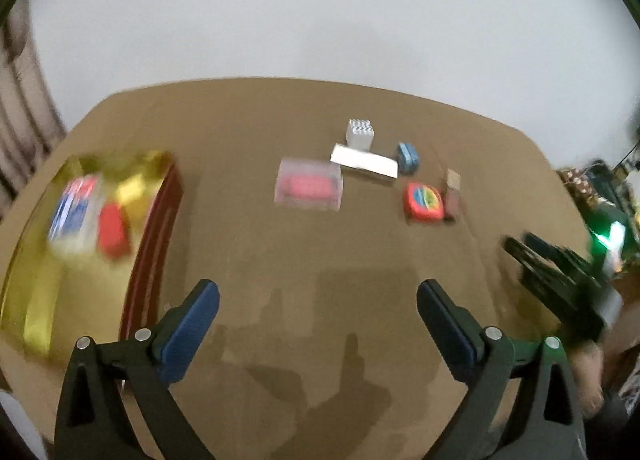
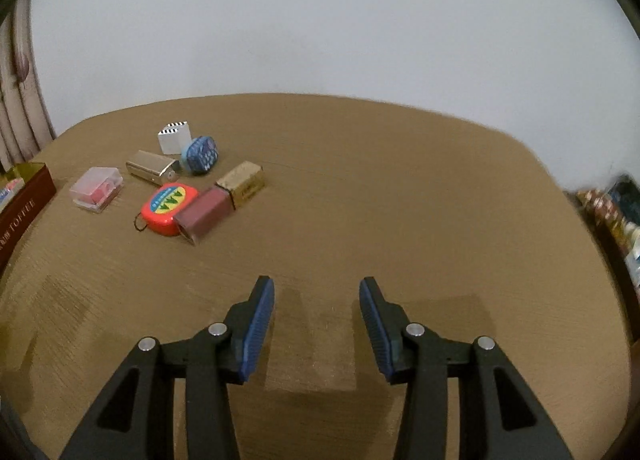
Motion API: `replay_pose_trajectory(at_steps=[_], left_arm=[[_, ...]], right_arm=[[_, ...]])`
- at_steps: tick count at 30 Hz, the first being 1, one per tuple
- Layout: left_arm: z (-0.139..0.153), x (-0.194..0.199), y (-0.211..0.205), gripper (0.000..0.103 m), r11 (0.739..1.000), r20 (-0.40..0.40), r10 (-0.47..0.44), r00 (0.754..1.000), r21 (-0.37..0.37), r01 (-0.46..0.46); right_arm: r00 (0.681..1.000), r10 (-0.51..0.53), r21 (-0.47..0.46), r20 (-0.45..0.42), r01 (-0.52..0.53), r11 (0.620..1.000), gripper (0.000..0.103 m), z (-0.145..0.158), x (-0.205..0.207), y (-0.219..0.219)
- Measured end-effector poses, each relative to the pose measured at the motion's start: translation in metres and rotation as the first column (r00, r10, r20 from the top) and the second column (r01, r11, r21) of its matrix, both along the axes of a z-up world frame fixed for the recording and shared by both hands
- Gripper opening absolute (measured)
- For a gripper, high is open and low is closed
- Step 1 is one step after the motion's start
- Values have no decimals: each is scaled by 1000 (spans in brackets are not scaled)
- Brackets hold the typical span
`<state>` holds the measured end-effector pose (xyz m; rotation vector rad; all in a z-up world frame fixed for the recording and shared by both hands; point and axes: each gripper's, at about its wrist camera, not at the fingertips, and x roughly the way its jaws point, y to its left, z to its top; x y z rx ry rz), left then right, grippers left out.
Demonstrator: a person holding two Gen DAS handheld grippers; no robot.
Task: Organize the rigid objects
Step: 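Grasp the clear plastic box with red contents using the left gripper, then lower the clear box into the gold tin and open the left gripper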
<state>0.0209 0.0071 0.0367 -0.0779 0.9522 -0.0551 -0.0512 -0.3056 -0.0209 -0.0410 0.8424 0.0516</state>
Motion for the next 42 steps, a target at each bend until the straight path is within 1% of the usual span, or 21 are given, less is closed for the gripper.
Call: replay_pose_trajectory(at_steps=[1, 3, 4, 5, 7, 8, 10, 15, 18, 23, 25, 26, 27, 28, 31, 33, 35, 38, 40, 42], left_arm=[[-6, 22, -2, 98, 1000, -15, -20, 1000, 14, 20], [-15, 48, -6, 98, 998, -48, -42, 998, 38, 44], [-19, 59, -6, 98, 998, -62, -59, 996, 30, 61], [-25, 72, -4, 98, 998, -86, -67, 994, 12, 68], [-37, 96, 8, 98, 995, -135, -66, 989, -79, 55], [-39, 102, 11, 98, 994, -145, -62, 987, -97, 48], [-44, 115, 16, 98, 996, -159, -29, 987, -83, 16], [-58, 134, 18, 98, 999, -194, -30, 981, -40, 23], [-64, 141, 16, 98, 999, -190, -32, 981, -9, 31], [-73, 149, 17, 98, 999, -215, -31, 976, 4, 32], [-77, 153, 17, 93, 1000, -212, -21, 977, 17, 25], [-81, 155, 16, 83, 999, -219, -27, 975, 17, 31], [-84, 157, 14, 67, 999, -232, -35, 972, 12, 39], [-85, 156, 11, 68, 998, -220, -33, 975, 43, 43], [-85, 149, 4, 67, 995, -204, -46, 978, 72, 62], [-82, 141, 0, 67, 995, -205, -55, 977, 68, 70], [-73, 128, -4, 67, 996, -189, -57, 980, 57, 69], [-51, 98, -2, 67, 998, -163, -29, 986, 47, 37], [-29, 71, 7, 67, 1000, -153, -11, 988, 25, 15], [-8, 44, 24, 67, 999, -139, 23, 990, 43, -17]], right_arm=[[1000, -2, 11, 17, 2, 1000, 45, 0, -1, 2], [1000, 4, 30, 14, -4, 1000, 46, -1, -4, -1], [1000, 16, 43, 6, -16, 999, 46, -2, -2, 1], [1000, 20, 51, 5, -21, 998, 46, -3, -2, 1], [1000, 27, 78, 5, -27, 997, 46, -2, -3, -1], [1000, 31, 92, 4, -31, 995, 46, -2, -1, -2], [1000, 30, 110, 5, -31, 993, 47, -1, -2, -4], [999, 46, 124, -5, -45, 991, 48, -3, -2, -3], [998, 56, 129, -11, -54, 990, 48, -3, -3, -2], [997, 70, 128, -27, -66, 990, 48, -5, -3, 0], [997, 71, 130, -32, -66, 989, 48, -4, -6, -2], [997, 71, 130, -35, -65, 989, 48, -5, -6, -2], [997, 71, 129, -38, -65, 989, 48, -5, -6, -2], [997, 72, 129, -39, -66, 989, 48, -5, -5, -1], [997, 71, 132, -44, -65, 989, 48, -5, -5, -2], [996, 70, 134, -46, -64, 989, 48, -6, -5, -3], [996, 70, 137, -48, -63, 989, 48, -6, -6, -3], [996, 72, 139, -50, -64, 988, 48, -6, -5, -4], [996, 74, 137, -57, -66, 988, 48, -6, -4, -5], [995, 75, 131, -62, -67, 989, 48, -7, -4, -4]])
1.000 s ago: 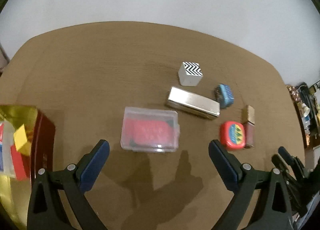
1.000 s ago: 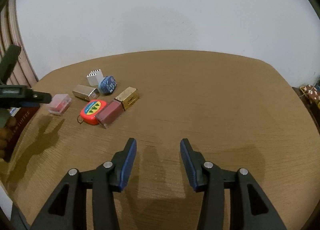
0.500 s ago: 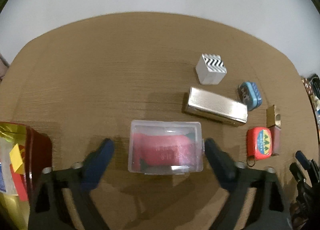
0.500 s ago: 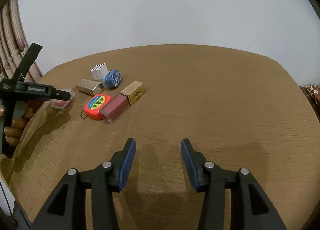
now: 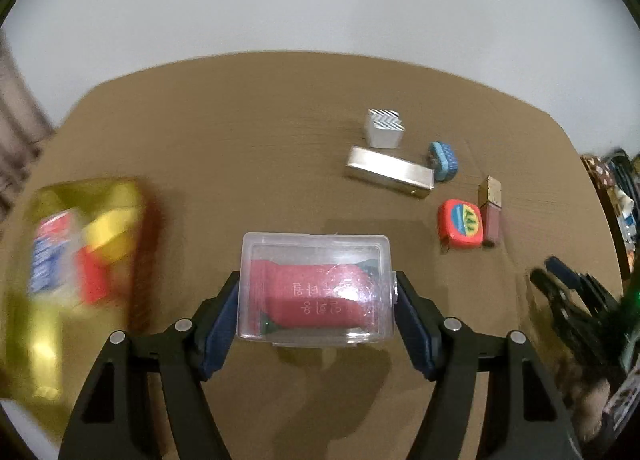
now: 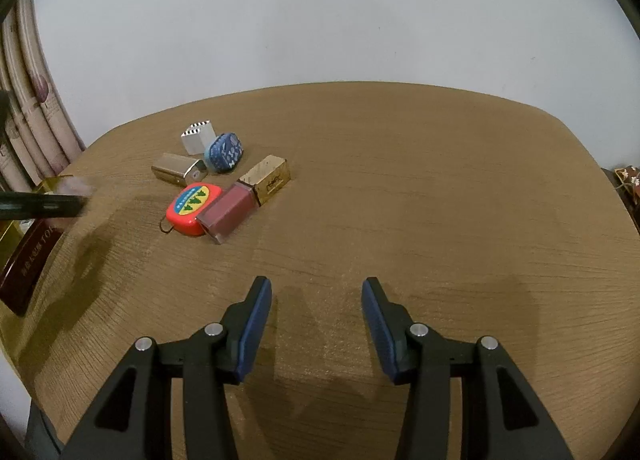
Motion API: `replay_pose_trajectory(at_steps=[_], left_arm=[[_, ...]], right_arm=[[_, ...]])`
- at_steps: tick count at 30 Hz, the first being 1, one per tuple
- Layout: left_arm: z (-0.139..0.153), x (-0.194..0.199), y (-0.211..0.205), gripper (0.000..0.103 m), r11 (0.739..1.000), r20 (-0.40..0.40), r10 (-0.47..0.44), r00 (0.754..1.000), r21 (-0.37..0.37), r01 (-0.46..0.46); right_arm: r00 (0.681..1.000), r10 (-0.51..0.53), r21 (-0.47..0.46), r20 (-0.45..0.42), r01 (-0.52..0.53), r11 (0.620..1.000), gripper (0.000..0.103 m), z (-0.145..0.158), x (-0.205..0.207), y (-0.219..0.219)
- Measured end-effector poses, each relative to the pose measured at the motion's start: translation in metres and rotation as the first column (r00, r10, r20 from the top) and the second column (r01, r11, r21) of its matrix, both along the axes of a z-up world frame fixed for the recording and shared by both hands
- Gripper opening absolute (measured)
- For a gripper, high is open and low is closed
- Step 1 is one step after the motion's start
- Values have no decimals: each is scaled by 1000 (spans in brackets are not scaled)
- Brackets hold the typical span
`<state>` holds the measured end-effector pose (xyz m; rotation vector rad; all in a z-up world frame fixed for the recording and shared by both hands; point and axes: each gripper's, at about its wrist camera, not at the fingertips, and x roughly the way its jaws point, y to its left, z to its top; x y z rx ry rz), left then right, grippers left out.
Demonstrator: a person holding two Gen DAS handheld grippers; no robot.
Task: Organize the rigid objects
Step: 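Lower the clear box into the gold tin and open the left gripper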
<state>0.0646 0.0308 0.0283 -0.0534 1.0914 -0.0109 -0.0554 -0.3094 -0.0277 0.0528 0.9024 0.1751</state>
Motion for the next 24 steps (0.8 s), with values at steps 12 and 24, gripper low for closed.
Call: replay_pose_trajectory(at_steps=[12, 24], left_arm=[[7, -52, 193, 67, 965, -133, 251, 959, 113, -237], [-30, -38, 210, 68, 962, -154, 255, 955, 137, -235]], right_arm=[[1000, 5, -41, -17, -6, 999, 50, -2, 3, 8], [1000, 16, -94, -26, -18, 995, 54, -5, 5, 18]])
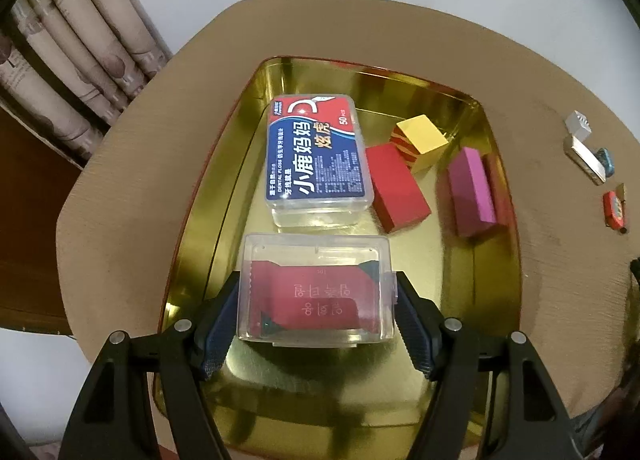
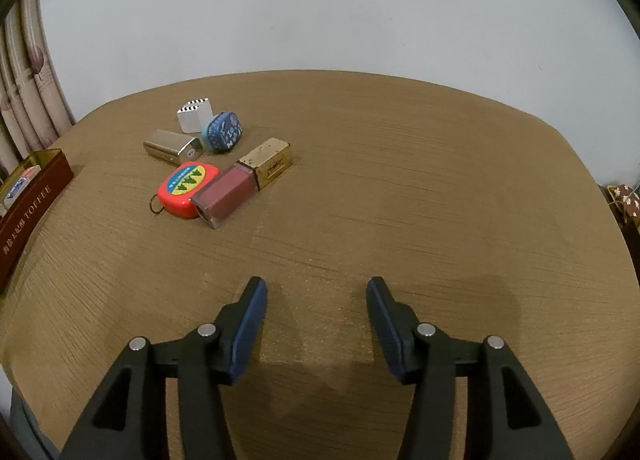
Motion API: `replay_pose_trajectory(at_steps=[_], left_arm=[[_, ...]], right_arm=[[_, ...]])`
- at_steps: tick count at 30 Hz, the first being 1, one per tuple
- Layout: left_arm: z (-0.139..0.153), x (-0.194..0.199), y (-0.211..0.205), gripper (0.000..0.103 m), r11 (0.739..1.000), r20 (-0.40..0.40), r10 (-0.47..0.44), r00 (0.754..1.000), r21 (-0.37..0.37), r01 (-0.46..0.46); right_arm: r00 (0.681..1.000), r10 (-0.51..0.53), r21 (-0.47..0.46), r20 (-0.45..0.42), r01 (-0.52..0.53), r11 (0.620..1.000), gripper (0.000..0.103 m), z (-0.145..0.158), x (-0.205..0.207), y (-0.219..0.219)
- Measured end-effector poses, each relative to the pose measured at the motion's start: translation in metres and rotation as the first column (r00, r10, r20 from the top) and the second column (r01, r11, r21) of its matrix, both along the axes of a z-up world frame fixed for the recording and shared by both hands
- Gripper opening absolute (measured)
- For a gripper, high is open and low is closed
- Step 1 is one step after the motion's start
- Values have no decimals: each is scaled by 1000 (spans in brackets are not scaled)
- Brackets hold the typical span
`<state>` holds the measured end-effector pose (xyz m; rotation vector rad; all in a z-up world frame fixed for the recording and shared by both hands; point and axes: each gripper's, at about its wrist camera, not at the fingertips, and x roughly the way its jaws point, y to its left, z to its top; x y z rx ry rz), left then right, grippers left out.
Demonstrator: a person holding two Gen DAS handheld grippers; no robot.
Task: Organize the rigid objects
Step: 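Lower the clear box into the gold tin and open the left gripper, then grasp the gold-capped mauve tube with the right gripper and lift it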
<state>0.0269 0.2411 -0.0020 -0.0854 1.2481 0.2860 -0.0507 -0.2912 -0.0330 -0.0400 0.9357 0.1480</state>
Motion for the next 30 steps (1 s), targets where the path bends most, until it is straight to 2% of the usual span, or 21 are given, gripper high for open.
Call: replay_pose_trajectory(at_steps=[4, 8, 10, 11, 12, 15, 17, 19, 21, 22, 26, 27, 29, 30], left_arm=[[-10, 1, 1, 68, 999, -18, 3, 1000, 36, -3], [-8, -2, -11, 71, 995, 4, -18, 1000, 102, 17], [-1, -9, -17, 73, 986, 37, -22, 999, 165, 16], [5, -13, -22, 78, 981, 62, -28, 998, 193, 16], [9, -15, -25, 84, 979, 77, -32, 997, 203, 15], [31, -29, -37, 85, 976, 154, -26, 988, 216, -8], [50, -43, -50, 85, 988, 219, -27, 975, 153, -7], [65, -56, -73, 85, 995, 271, -57, 961, 90, 34], [72, -71, -102, 86, 996, 308, -84, 948, 47, 73], [72, -75, -113, 86, 994, 320, -104, 942, 12, 105], [58, -91, -166, 88, 975, 333, -163, 929, -91, 204], [52, -94, -178, 88, 967, 327, -177, 928, -116, 225], [42, -100, -195, 88, 960, 336, -185, 924, -141, 243], [38, -102, -198, 88, 958, 338, -188, 922, -145, 248]], right_arm=[[1000, 2, -3, -1, -2, 1000, 54, -1, 2, 1], [1000, 2, -2, -1, -2, 1000, 54, -1, 2, 1], [1000, 1, -2, -1, -1, 1000, 55, -1, 2, 1], [1000, 0, -2, -1, 0, 1000, 55, -1, 2, 1], [1000, 1, -2, -1, -1, 1000, 55, -1, 2, 1], [1000, 2, 3, 2, -2, 1000, 55, 0, 1, 0], [1000, 6, 36, 19, -7, 999, 55, 3, -1, -4], [997, 57, 72, 44, -61, 996, 55, 9, -6, -3], [991, 125, 45, 53, -127, 991, 55, 17, -9, 10], [984, 173, 37, 52, -175, 984, 55, 23, -9, 22], [972, 226, 69, 59, -230, 971, 55, 43, -1, 42], [974, 221, 77, 51, -224, 971, 55, 44, 4, 44], [989, 148, 109, -16, -146, 983, 55, 40, 24, 38], [992, 111, 161, -60, -100, 982, 55, 36, 33, 33]])
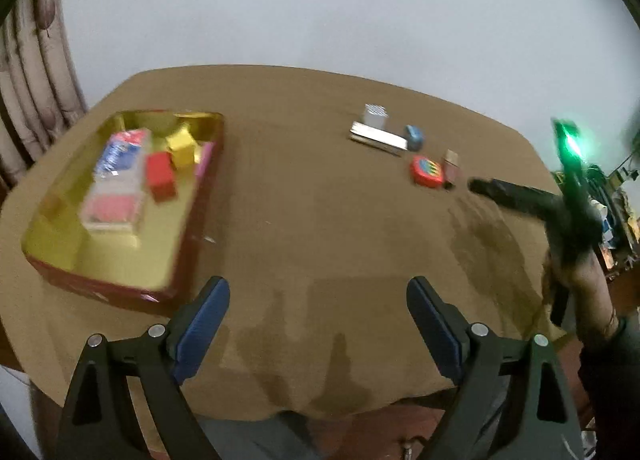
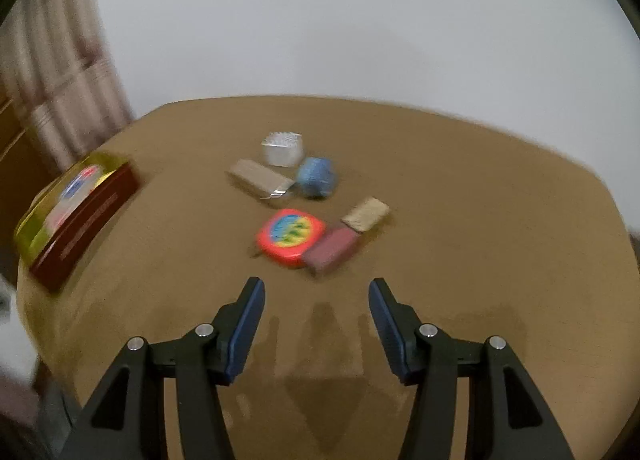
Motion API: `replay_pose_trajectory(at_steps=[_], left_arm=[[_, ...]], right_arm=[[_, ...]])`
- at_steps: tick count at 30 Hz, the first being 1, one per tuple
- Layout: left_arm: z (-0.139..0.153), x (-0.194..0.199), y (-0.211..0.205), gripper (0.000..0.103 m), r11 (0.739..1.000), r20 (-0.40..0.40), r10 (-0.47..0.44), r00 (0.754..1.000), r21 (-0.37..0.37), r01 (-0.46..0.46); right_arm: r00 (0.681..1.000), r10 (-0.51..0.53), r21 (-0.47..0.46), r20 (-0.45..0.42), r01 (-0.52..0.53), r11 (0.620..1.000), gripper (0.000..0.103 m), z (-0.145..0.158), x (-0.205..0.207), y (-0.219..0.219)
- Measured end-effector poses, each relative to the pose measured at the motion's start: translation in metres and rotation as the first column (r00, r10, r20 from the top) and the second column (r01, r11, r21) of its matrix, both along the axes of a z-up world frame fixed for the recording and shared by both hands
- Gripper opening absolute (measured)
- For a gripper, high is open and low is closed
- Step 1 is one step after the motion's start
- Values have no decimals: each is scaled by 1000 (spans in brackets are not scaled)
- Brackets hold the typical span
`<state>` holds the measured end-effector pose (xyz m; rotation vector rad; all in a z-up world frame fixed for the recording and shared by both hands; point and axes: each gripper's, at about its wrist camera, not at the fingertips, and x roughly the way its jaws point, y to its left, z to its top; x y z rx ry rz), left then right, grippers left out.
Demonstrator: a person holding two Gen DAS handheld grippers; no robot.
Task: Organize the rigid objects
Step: 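Grasp the gold-capped mauve tube with the right gripper and lift it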
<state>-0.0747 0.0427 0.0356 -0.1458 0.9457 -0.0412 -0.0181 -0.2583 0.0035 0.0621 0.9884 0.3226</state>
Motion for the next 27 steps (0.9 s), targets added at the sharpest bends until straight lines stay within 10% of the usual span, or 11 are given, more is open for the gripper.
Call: replay_pose_trajectory(at_steps=[16, 27], left_arm=[[-27, -1, -16, 88, 997, -37, -68, 997, 21, 69], [-27, -4, 4, 88, 999, -58, -9, 998, -53, 6]], right_arm=[[918, -317, 21, -239, 332, 943, 39, -33, 85, 9], [909, -331, -41, -253, 332, 942, 20, -37, 87, 10]])
